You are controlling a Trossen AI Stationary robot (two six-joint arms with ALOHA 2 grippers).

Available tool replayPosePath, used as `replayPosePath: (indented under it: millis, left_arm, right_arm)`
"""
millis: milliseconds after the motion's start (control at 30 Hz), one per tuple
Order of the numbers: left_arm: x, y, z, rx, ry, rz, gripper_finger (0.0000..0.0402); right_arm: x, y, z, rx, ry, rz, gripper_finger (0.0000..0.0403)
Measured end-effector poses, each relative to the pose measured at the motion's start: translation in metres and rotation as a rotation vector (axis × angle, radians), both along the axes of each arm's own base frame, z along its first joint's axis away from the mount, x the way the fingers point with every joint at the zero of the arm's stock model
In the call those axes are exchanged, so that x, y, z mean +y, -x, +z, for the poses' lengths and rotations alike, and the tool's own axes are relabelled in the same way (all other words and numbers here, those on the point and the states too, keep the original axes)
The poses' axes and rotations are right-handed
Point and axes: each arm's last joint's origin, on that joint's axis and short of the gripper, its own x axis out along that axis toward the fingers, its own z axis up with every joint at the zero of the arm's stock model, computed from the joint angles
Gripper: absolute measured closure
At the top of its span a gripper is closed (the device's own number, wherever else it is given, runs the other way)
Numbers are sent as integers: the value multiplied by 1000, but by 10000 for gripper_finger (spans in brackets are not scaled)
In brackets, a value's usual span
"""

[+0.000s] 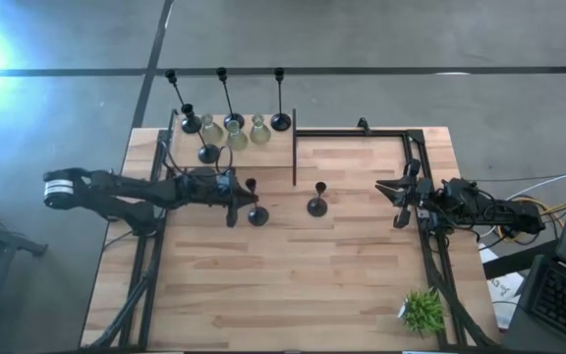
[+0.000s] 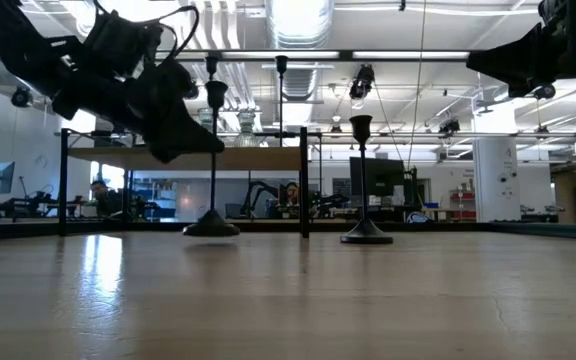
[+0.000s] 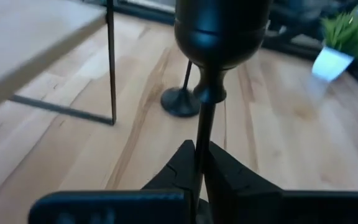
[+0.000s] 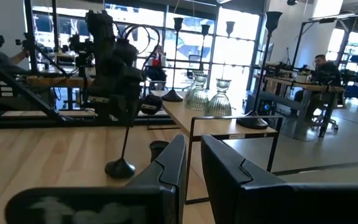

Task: Pick & Place candle stick holders
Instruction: Put the small black candle holder on the shelf

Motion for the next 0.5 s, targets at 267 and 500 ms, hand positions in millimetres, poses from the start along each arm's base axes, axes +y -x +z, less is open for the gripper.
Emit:
replayPosePath:
  millis: [267, 500]
  left_arm:
    - [-2, 8, 48, -75, 33, 29, 384]
    - [-4, 24, 107, -34, -7, 148, 384]
  right_arm:
    - [0, 0, 0, -1, -5, 1, 360]
    - [0, 0, 0, -1, -7, 2, 360]
